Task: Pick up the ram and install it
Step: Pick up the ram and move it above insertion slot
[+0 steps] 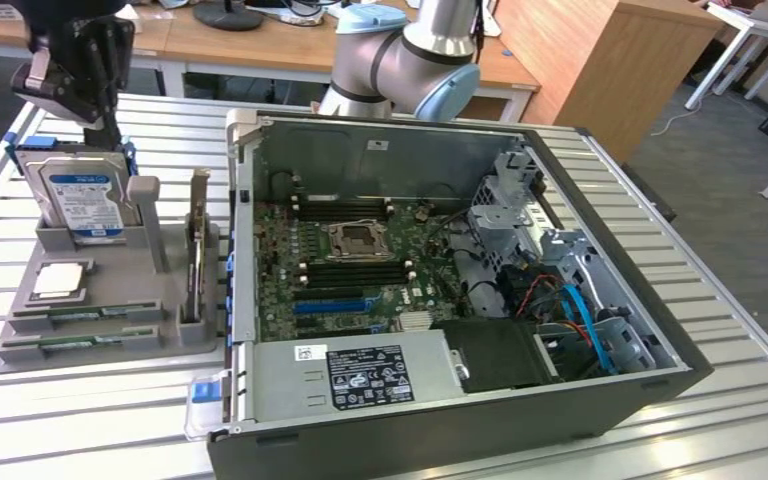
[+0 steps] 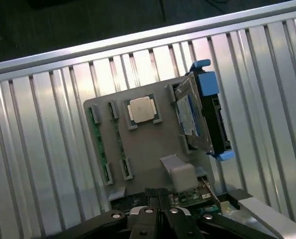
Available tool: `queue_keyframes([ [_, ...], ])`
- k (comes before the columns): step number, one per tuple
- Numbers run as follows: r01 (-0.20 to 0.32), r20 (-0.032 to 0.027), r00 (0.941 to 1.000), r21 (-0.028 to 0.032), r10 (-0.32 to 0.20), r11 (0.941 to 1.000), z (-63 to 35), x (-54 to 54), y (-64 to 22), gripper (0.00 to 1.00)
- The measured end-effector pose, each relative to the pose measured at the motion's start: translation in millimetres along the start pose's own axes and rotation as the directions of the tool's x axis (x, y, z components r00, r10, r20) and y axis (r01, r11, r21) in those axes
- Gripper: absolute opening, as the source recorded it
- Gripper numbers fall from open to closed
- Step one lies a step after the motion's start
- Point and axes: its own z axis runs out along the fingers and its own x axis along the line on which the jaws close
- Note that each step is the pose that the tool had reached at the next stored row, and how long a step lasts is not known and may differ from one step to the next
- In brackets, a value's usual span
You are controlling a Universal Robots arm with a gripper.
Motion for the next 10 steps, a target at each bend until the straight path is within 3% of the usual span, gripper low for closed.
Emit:
queue_keyframes([
  [5,0.085,-0.0041,0.9964,-0.002,-0.085,0.9964,0.1,0.0,0.0,0.11],
  [10,0.169,-0.0084,0.9855,-0.0043,-0.169,0.9856,0.2,0.0,0.0,0.11],
])
